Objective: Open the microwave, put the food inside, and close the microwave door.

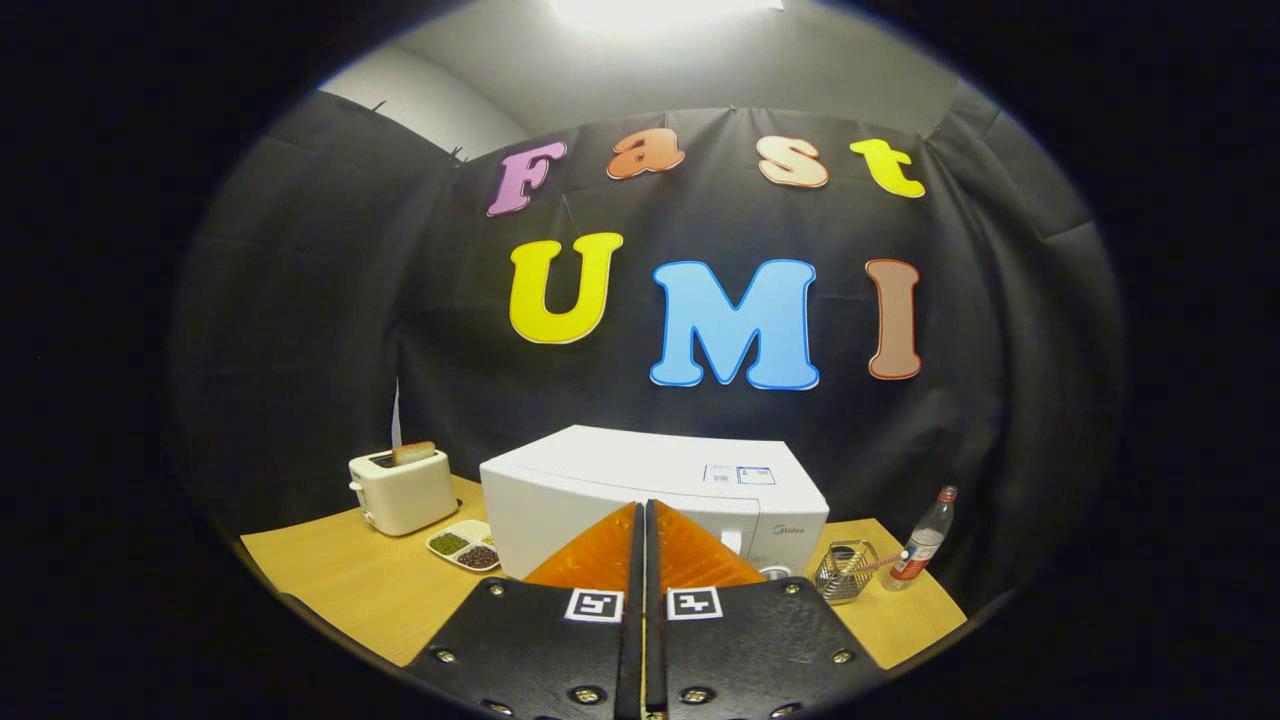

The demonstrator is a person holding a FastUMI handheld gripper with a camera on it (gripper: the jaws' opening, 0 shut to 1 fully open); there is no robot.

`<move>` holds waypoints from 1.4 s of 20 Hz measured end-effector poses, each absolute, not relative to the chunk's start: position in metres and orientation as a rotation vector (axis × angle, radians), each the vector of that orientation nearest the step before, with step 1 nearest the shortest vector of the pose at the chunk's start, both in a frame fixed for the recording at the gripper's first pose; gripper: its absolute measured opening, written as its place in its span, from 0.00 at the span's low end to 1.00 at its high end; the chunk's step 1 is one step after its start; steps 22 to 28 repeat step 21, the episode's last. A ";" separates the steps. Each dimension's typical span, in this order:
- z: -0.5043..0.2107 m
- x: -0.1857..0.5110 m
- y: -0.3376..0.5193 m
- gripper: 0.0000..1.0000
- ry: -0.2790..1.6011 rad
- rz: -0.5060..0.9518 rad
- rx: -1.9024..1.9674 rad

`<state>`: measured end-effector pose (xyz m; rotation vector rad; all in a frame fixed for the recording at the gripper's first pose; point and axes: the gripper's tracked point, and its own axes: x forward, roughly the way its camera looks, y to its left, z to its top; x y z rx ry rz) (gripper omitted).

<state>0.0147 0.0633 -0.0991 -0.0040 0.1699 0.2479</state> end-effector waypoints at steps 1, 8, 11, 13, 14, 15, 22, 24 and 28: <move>-0.090 0.013 0.060 0.02 0.165 0.241 -0.012; -0.033 0.012 0.026 0.38 0.109 0.015 0.016; -0.004 0.016 0.027 0.87 0.041 -0.031 0.044; 0.005 0.019 0.026 0.95 0.022 -0.051 0.015; 0.005 0.019 0.026 0.95 0.028 -0.057 -0.007; 0.007 0.018 0.028 0.96 0.027 -0.056 -0.019; 0.000 0.020 0.031 0.95 0.047 -0.049 -0.048; 0.000 0.020 0.031 0.95 0.047 -0.049 -0.048; 0.000 0.020 0.031 0.95 0.047 -0.049 -0.048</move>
